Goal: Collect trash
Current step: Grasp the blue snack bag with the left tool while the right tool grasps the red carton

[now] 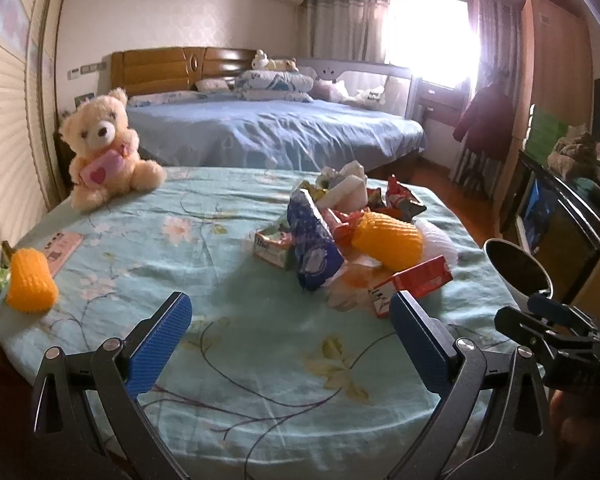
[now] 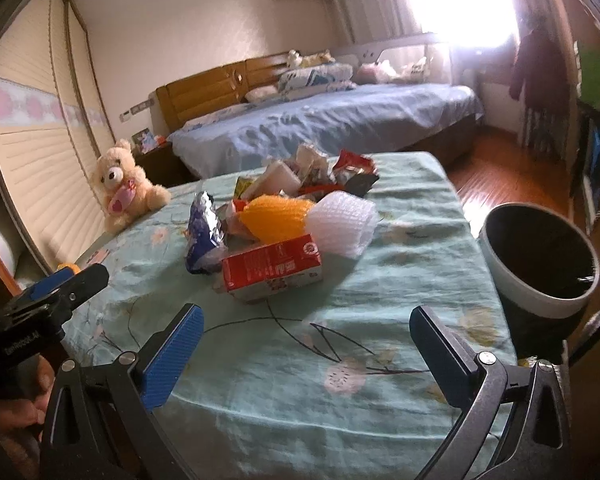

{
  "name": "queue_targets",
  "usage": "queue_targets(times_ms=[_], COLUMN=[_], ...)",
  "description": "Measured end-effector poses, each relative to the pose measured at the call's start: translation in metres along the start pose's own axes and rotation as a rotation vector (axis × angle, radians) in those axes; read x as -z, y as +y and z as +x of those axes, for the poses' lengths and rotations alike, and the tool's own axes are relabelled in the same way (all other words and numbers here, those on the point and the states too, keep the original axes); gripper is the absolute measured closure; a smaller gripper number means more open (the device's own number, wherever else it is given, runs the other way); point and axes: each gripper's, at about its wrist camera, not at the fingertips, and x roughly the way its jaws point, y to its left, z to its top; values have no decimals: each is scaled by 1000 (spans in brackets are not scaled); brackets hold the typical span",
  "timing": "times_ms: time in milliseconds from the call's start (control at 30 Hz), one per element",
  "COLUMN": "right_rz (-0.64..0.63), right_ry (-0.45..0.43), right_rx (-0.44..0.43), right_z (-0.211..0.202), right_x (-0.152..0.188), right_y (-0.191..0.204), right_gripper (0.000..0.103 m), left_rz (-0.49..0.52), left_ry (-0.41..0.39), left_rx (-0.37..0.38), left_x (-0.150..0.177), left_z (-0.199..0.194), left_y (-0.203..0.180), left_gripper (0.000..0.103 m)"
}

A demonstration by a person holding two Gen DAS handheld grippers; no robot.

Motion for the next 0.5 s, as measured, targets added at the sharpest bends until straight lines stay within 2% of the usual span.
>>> queue_targets(times_ms=[200,500], right_rz=[-46,-109], right_ry=[64,122], right_rx=[-34,-19], right_z=[29,69], right_x=[-5,-15], right_y=[5,14], right_gripper=[0,0], left_rz=[34,46], left_ry=[55,147], left_rx=[10,76], left_x=[-5,-14], left_z=[33,84], left_y=[6,12], left_gripper=[6,14])
